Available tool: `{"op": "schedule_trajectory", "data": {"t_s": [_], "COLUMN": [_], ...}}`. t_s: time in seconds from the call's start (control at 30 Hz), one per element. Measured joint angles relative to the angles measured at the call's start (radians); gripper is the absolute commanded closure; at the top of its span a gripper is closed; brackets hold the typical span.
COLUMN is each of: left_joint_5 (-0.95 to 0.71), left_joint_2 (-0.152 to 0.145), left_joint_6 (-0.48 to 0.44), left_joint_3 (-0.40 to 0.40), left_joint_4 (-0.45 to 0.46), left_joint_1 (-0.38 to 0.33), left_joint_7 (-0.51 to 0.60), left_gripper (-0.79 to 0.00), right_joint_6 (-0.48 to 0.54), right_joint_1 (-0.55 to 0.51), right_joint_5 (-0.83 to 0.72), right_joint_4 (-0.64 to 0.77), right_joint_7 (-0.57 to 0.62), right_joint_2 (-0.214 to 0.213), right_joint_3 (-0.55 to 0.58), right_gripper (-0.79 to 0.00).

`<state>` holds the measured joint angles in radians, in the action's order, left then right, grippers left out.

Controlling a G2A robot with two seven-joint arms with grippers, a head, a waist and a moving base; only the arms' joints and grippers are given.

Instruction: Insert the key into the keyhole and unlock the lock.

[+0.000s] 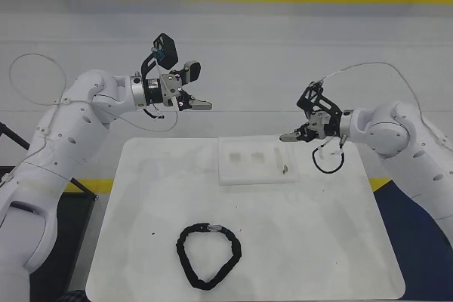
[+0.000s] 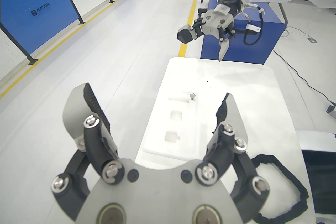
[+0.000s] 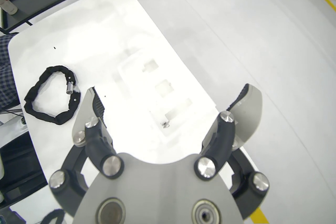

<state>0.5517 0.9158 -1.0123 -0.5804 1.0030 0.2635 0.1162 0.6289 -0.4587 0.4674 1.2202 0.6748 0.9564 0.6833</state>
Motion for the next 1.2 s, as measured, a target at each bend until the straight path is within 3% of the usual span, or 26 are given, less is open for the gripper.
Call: {"op": "schedule_trajectory", "data": {"t_s": [0.23,0.37,0.67,0.97,1.2], "left_joint_5": [0.0,0.0,0.0,0.0,0.0], "left_joint_2": [0.0,0.0,0.0,0.0,0.0], "left_joint_6": [0.0,0.0,0.0,0.0,0.0], "left_joint_3": [0.0,0.0,0.0,0.0,0.0], "left_joint_4": [0.0,0.0,0.0,0.0,0.0], "left_joint_1": [0.0,0.0,0.0,0.0,0.0], "left_joint_7": [0.0,0.0,0.0,0.0,0.0], "left_gripper": [-0.785,-0.785,-0.785,-0.785,-0.785], "right_joint_6": [-0.144,-0.294,-0.505,-0.513,-0.488], "right_joint_1": [-0.048,-0.068,-0.088,-0.076,-0.046], "right_joint_5": [-0.031,-0.023,-0.122,-0.227,-0.3], "right_joint_4": [-0.003,-0.009,-0.112,-0.254,-0.365], "right_joint_7": [0.088,0.159,0.168,0.138,0.19], "right_joint_2": [0.018,0.039,0.096,0.169,0.224], "right_joint_3": [-0.034,-0.071,-0.102,-0.137,-0.157], "right_gripper": [-0.785,-0.785,-0.785,-0.785,-0.785]}}
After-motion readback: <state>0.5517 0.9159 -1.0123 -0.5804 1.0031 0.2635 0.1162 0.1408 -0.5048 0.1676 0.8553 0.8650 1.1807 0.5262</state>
